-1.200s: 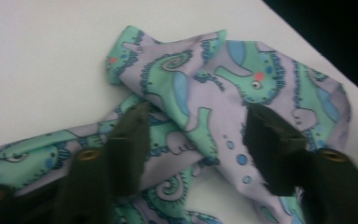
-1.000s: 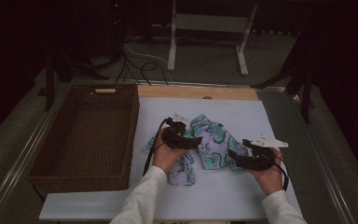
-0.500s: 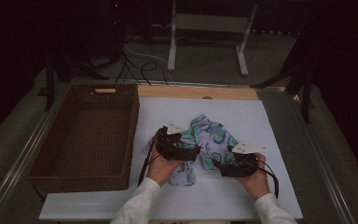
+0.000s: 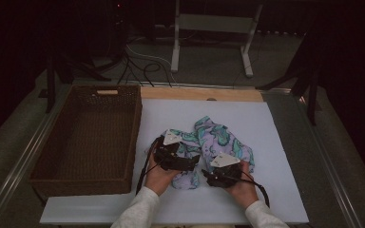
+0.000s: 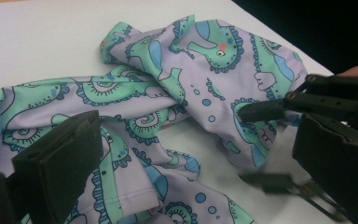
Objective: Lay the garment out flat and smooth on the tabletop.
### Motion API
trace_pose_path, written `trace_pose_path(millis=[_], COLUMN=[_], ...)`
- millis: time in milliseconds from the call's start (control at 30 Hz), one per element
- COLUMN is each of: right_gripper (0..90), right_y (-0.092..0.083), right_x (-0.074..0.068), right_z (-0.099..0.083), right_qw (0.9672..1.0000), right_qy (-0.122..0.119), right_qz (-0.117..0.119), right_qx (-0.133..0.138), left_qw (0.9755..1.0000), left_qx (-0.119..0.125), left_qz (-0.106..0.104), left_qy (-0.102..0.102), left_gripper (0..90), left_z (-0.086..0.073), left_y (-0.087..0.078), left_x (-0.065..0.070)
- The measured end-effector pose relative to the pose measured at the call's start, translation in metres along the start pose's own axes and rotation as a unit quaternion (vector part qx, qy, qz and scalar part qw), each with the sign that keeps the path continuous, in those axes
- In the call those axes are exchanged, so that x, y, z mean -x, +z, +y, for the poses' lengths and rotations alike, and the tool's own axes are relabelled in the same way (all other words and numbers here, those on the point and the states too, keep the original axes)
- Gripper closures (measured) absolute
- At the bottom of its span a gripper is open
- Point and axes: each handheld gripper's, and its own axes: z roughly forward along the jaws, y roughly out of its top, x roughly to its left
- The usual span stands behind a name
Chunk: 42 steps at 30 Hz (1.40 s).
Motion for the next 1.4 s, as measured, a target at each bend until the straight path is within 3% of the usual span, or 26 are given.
trace_pose_path(millis=[33,167,233,400,533,600,633,767,800,833,900,967,1067,1100,1167,1200,1300,1333,1400], right_gripper=[47.1,81.4,86.1,86.4,86.4,86.4,86.3,86.2,86.2,86.2,86.3,86.2,86.3,86.2,86.2,86.2,86.3,86.3,86.3], right_y=[0.001,-0.001,-0.007,-0.035,-0.048,-0.05,-0.052,-0.054,-0.055,-0.057,-0.058,-0.058,-0.058,-0.058,-0.058,-0.057,-0.056,-0.056,-0.056], right_x=[-0.001,0.002,0.007,0.034,0.062,0.069,0.083,0.091,0.096,0.109,0.116,0.123,0.13,0.132,0.133,0.135,0.139,0.139,0.142], right_z=[0.0,0.0,0.003,0.011,0.011,0.011,0.011,0.012,0.013,0.017,0.019,0.021,0.022,0.022,0.021,0.021,0.02,0.02,0.019], right_qw=[0.9999,0.9995,0.9995,0.999,0.9969,0.9963,0.9953,0.9947,0.9943,0.9934,0.9929,0.9921,0.9905,0.9902,0.9896,0.9888,0.9871,0.9871,0.9859], right_qy=[-0.008,-0.025,-0.026,0.002,0.034,0.04,0.049,0.052,0.052,0.056,0.064,0.073,0.095,0.098,0.103,0.112,0.13,0.13,0.14], right_qz=[-0.006,-0.009,-0.01,-0.033,-0.055,-0.06,-0.072,-0.079,-0.084,-0.093,-0.093,-0.092,-0.083,-0.081,-0.082,-0.077,-0.067,-0.067,-0.058], right_qx=[-0.006,-0.018,-0.011,0.029,0.044,0.045,0.043,0.041,0.04,0.036,0.038,0.043,0.054,0.056,0.058,0.06,0.066,0.066,0.07], left_qw=[1.0,1.0,0.9999,0.9997,0.9991,0.9987,0.9981,0.9975,0.9968,0.9962,0.996,0.994,0.9923,0.9903,0.9903,0.9875,0.9834,0.9834,0.9794], left_qx=[-0.001,-0.003,-0.007,-0.018,-0.036,-0.044,-0.053,-0.061,-0.067,-0.072,-0.075,-0.087,-0.098,-0.112,-0.112,-0.127,-0.138,-0.138,-0.15], left_qz=[0.001,0.002,0.001,-0.009,-0.018,-0.015,-0.011,-0.008,-0.01,-0.012,-0.012,-0.004,0.006,0.012,0.012,0.026,0.057,0.057,0.077], left_qy=[0.001,0.004,0.01,0.011,0.017,0.023,0.03,0.036,0.042,0.047,0.049,0.066,0.076,0.082,0.082,0.09,0.103,0.103,0.11], left_gripper=[2.7,8.2,10.8,16.0,19.4,19.5,20.8,23.7,23.7,28.8,30.1,30.3,29.7,29.6,29.3,28.9,30.0,30.8,34.0], left_z=[0.0,-0.002,-0.002,-0.003,-0.002,0.0,0.002,0.005,0.008,0.01,0.01,0.012,0.014,0.015,0.015,0.017,0.015,0.015,0.014], left_y=[0.0,0.001,0.002,0.008,0.019,0.024,0.032,0.039,0.046,0.054,0.058,0.069,0.077,0.084,0.084,0.092,0.1,0.1,0.105], left_x=[0.0,0.0,0.001,0.001,0.002,0.003,0.005,0.008,0.01,0.012,0.014,0.019,0.021,0.021,0.021,0.02,0.018,0.018,0.015])
